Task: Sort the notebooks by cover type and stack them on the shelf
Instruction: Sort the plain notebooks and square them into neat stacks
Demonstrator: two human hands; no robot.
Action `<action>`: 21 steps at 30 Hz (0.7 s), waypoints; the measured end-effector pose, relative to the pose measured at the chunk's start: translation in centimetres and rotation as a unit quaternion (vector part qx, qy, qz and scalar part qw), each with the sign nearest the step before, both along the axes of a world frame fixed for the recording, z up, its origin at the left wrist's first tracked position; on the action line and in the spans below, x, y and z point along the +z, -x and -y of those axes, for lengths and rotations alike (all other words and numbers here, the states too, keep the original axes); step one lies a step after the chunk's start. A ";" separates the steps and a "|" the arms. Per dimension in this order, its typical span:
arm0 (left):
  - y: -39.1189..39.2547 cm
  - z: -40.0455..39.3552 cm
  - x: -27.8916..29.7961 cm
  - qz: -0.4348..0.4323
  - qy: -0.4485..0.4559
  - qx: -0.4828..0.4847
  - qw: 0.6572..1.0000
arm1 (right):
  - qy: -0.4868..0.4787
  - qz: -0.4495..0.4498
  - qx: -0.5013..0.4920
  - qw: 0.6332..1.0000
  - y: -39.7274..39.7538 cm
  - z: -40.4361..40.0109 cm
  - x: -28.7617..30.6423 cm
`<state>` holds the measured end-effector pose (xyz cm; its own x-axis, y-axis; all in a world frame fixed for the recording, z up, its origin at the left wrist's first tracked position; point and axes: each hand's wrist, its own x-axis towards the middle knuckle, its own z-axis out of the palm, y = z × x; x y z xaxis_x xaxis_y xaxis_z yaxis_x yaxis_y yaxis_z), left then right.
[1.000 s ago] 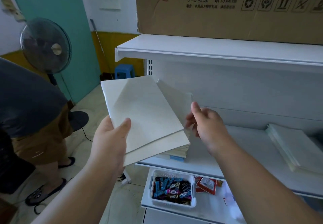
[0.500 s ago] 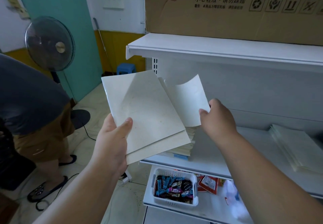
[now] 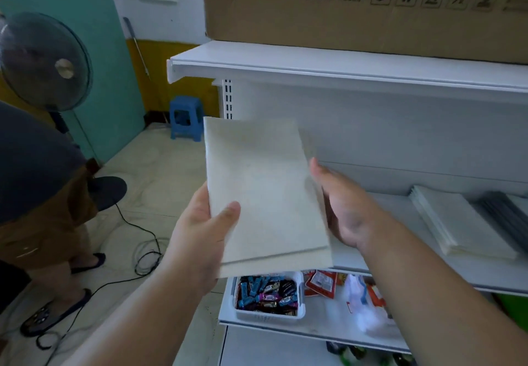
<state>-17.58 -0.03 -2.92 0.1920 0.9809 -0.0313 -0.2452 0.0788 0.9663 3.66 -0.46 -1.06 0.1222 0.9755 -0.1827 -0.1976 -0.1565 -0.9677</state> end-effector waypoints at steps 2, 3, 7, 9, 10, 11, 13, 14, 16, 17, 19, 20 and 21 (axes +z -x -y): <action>-1.8 0.8 -0.7 -0.040 -0.024 -0.053 0.998 | -0.035 0.025 -0.062 0.997 -1.2 0.3 0.1; -2.8 1.0 -0.9 -0.062 -0.029 -0.069 0.995 | -0.048 0.035 -0.091 0.994 -1.8 0.6 -0.1; -8.3 1.9 -2.0 -0.130 -0.017 -0.082 0.988 | -0.064 0.087 -0.163 0.981 -6.3 3.2 -1.4; -11.7 2.7 -2.7 -0.155 -0.001 -0.075 0.985 | -0.056 0.101 -0.192 0.975 -9.7 4.9 -2.0; -13.7 3.4 -3.0 -0.185 -0.005 -0.079 0.980 | -0.054 0.110 -0.199 0.972 -11.7 5.8 -2.2; -15.8 4.0 -3.3 -0.215 -0.009 -0.087 0.973 | -0.045 0.125 -0.203 0.970 -13.9 6.7 -2.7; -20.4 5.2 -3.6 -0.244 -0.008 -0.093 0.965 | -0.014 0.148 -0.208 0.967 -18.4 8.5 -3.1; -22.8 5.7 -3.9 -0.246 0.004 -0.102 0.964 | 0.006 0.161 -0.208 0.965 -20.9 9.2 -3.5; -27.6 6.7 -4.3 -0.233 0.037 -0.142 0.961 | 0.044 0.190 -0.214 0.957 -26.0 10.3 -4.2; -30.0 7.1 -4.4 -0.223 0.051 -0.162 0.960 | 0.060 0.206 -0.216 0.953 -28.6 10.7 -4.6; -34.6 7.6 -5.1 -0.207 0.069 -0.173 0.960 | 0.097 0.236 -0.213 0.943 -33.4 11.0 -5.2; -36.9 7.6 -5.5 -0.215 0.067 -0.166 0.960 | 0.113 0.247 -0.209 0.939 -35.5 10.9 -5.5; -38.9 7.5 -5.8 -0.236 0.061 -0.155 0.957 | 0.128 0.252 -0.205 0.937 -37.4 10.7 -5.8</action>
<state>21.30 -7.53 -8.70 0.4096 0.8628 -0.2964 0.2693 0.1960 0.9429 41.03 -11.13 -6.81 0.6115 0.7593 -0.2226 0.1801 -0.4075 -0.8953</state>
